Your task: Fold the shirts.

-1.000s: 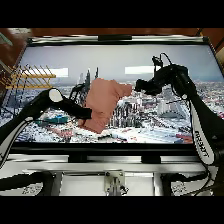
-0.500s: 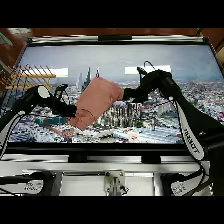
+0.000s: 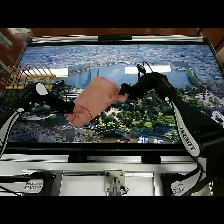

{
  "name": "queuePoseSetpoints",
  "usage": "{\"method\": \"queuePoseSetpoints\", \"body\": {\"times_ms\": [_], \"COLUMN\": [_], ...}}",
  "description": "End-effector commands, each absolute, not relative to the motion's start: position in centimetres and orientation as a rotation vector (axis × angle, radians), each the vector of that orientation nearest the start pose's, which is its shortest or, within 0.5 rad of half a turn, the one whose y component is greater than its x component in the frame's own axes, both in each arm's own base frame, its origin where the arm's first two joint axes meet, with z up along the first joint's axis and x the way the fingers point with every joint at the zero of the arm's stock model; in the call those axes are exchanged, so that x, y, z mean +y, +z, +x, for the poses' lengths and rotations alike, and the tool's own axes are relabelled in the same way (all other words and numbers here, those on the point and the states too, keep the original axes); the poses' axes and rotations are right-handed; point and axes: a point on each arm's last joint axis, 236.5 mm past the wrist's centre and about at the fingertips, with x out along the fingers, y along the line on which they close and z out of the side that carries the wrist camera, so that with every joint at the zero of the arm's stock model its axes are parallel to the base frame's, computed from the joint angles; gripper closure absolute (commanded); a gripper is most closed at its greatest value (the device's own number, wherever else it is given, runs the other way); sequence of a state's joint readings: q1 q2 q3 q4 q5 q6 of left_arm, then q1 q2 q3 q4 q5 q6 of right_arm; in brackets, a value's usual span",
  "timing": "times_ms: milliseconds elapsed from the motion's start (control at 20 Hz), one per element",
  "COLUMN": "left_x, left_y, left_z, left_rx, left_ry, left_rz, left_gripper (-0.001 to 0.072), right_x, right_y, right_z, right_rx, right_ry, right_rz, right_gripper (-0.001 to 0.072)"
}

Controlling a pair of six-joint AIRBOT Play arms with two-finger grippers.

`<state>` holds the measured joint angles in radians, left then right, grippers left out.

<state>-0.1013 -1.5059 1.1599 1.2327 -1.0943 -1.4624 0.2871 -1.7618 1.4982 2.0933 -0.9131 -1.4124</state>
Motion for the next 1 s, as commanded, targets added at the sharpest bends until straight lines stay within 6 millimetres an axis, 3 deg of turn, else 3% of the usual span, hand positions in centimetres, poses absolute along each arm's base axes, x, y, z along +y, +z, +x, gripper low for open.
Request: {"method": "queuePoseSetpoints", "body": {"times_ms": [0, 200, 550, 600, 700, 800, 950], "left_x": [-11.0, -11.0, -10.9, -10.9, -11.0, -11.0, -9.6], "left_y": [-6.0, -6.1, -6.1, -6.1, -5.9, -4.8, -2.1], "left_z": [38.5, 38.3, 38.5, 38.5, 37.9, 37.3, 38.7], "left_rx": [1.425, 1.434, 1.426, 1.426, 1.448, 1.465, 1.397], "left_ry": [-0.301, -0.304, -0.301, -0.302, -0.309, -0.362, -0.344], "left_rz": [-0.181, -0.179, -0.180, -0.179, -0.178, -0.128, -0.084], "left_gripper": [0.0657, 0.0657, 0.0654, 0.0566, 0.0156, 0.0146, 0.0146], "right_x": [23.8, 24.3, 26.0, 26.1, 25.5, 24.2, 20.1], "right_y": [-6.3, -7.2, -8.8, -8.6, -6.8, -3.1, 2.7], "right_z": [49.9, 51.1, 50.2, 50.6, 52.1, 53.6, 53.7], "right_rx": [1.221, 1.198, 1.242, 1.219, 1.131, 1.030, 0.961], "right_ry": [0.234, 0.199, 0.186, 0.193, 0.222, 0.255, 0.256], "right_rz": [0.625, 0.724, 0.760, 0.747, 0.720, 0.687, 0.654], "right_gripper": [0.0052, 0.0052, 0.0054, 0.0054, 0.0054, 0.0054, 0.0052]}}
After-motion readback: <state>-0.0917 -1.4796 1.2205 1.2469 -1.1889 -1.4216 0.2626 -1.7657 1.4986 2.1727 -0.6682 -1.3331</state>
